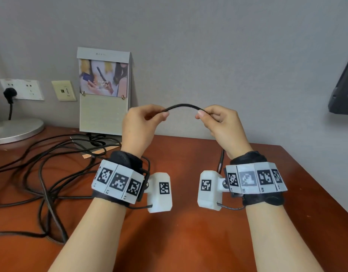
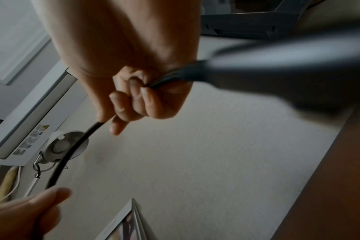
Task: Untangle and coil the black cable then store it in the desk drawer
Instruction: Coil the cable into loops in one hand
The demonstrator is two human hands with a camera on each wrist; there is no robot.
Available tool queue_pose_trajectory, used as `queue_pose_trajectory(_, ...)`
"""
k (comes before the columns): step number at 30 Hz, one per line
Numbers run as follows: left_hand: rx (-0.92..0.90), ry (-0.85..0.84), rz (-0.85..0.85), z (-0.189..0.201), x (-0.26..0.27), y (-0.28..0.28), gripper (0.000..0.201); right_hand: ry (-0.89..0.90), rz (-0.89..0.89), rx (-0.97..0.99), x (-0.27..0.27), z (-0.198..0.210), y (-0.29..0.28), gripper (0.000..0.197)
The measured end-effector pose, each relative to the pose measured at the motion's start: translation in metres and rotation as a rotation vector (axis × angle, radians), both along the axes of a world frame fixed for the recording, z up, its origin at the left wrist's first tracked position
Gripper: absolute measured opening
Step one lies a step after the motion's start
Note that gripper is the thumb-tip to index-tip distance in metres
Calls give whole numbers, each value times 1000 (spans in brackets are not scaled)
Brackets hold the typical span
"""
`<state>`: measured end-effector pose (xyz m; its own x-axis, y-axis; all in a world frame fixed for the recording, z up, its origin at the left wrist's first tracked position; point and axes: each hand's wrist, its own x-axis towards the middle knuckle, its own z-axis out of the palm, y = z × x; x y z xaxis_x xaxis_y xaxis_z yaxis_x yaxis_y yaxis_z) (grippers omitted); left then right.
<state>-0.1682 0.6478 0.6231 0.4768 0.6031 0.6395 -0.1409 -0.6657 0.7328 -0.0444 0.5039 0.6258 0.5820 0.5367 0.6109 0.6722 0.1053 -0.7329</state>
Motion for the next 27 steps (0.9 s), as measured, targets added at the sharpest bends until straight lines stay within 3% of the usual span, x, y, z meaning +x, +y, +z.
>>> queue_pose_trajectory(4, -136, -133, 70, 1, -5, 8, 4, 26, -41, 5, 5, -2, -2, 25)
queue_pose_trajectory(10, -268, -175, -12, 0, 7, -11, 8, 43, -6, -30, -5, -3, 6, 36)
queue_pose_trajectory(17, -223, -88, -178, 3, 15, -34, 18, -6, -9, -326, -8, -8, 8, 30)
queue_pose_trajectory(21, -175, -58, -177, 6, 13, -38, 19, -37, 43, -603, -12, -10, 7, 44)
queue_pose_trajectory(27, -244, -94, -252, 10, 13, -51, 18, -58, 92, -641, -14, -14, 11, 44)
